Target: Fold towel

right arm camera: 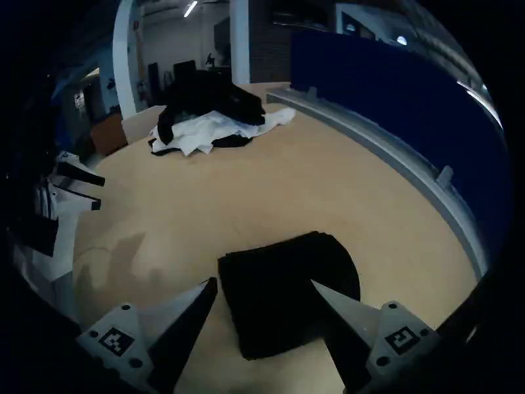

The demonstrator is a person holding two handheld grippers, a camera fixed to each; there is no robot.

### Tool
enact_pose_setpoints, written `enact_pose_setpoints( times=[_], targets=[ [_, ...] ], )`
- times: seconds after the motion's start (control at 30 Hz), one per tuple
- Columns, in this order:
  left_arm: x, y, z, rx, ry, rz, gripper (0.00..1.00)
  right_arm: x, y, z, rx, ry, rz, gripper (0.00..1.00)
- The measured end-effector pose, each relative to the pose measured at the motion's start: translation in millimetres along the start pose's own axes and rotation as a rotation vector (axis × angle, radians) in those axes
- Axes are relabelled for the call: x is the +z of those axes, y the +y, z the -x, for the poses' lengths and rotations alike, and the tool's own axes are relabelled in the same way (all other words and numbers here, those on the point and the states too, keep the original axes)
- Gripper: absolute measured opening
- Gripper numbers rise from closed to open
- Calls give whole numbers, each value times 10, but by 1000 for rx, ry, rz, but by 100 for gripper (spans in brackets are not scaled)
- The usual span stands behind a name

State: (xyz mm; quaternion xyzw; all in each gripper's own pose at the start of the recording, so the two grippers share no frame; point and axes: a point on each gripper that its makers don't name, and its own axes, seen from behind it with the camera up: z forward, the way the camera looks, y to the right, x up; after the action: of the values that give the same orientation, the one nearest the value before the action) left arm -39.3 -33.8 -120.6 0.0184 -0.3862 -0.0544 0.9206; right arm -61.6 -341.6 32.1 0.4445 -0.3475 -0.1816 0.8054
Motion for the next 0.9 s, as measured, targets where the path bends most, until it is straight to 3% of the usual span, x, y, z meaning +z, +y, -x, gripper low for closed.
enact_pose_setpoints(
  times=[0.37,0.57,0.9],
  targets=[
    [-7,49,-26,16,0,9,87,-158,72,344,150,-11,125,100],
    [5,50,-28,19,-1,10,86,-244,66,623,220,-53,184,100],
    [32,82,-43,30,-2,18,86,-185,-86,900,283,-98,192,99]
  ],
)
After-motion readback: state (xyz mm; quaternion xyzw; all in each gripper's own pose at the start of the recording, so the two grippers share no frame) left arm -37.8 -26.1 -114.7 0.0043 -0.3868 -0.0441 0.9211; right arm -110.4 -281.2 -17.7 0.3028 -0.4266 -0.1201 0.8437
